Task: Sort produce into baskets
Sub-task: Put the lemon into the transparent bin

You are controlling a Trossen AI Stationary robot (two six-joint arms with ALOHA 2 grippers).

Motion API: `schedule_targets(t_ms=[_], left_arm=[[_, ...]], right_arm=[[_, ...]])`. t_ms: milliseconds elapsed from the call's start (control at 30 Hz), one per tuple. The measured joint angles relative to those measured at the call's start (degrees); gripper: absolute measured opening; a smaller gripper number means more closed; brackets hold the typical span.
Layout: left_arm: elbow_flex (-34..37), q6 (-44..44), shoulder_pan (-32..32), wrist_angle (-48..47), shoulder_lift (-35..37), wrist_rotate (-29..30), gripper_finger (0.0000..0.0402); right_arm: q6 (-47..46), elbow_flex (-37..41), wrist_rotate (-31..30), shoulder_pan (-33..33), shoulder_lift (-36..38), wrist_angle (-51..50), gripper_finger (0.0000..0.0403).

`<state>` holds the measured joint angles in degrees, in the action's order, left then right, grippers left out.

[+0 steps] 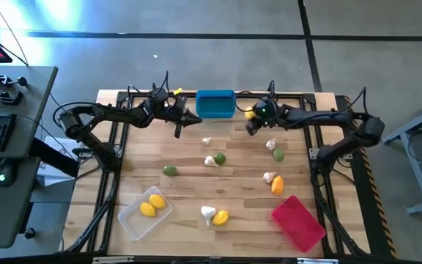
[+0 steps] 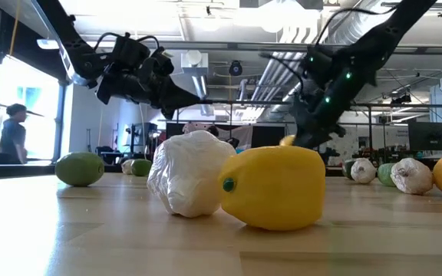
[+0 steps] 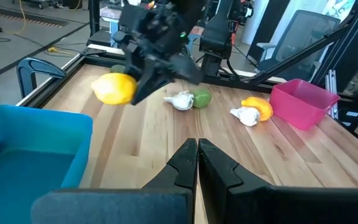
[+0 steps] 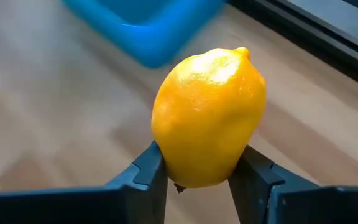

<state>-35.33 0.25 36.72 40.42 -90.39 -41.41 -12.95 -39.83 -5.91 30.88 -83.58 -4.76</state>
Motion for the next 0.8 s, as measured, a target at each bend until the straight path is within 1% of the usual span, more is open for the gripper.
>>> schedule_targets(t_ms=[167,267,367,467,533,633,800], left_arm=[[0.0,0.55,-1.19,-0.42,0.0,0.02,0.0],[0.0,4.71,-3.03,-0.57,0.0,0.04,0.0004],[0.0,9.71,-5.48,-0.57,0.0,0.94,0.0022],[0.0,14.16,-7.93,-0.55,0.05,4.16,0.0052],[-0.11,15.43,-9.02,-0.64,0.26,6.04,0.0078],[-1.65,13.51,-10.19,-2.13,0.28,6.92,0.0122],[-5.57,11.95,-12.15,-9.74,0.29,6.76,0.0187]], right_arm=[[3.67,0.0,6.6,-4.1,0.55,5.18,0.0115],[4.44,0.0,11.04,-6.58,0.42,9.66,0.0115],[4.46,0.01,14.56,-9.01,0.42,13.66,0.0115],[4.46,0.0,17.59,-11.21,0.42,16.3,0.0116],[4.6,0.0,19.05,-12.62,0.4,17.26,0.0116],[5.92,0.02,19.46,-14.72,0.36,18.24,0.0117],[7.96,0.02,20.53,-17.69,0.36,21.86,0.0117]])
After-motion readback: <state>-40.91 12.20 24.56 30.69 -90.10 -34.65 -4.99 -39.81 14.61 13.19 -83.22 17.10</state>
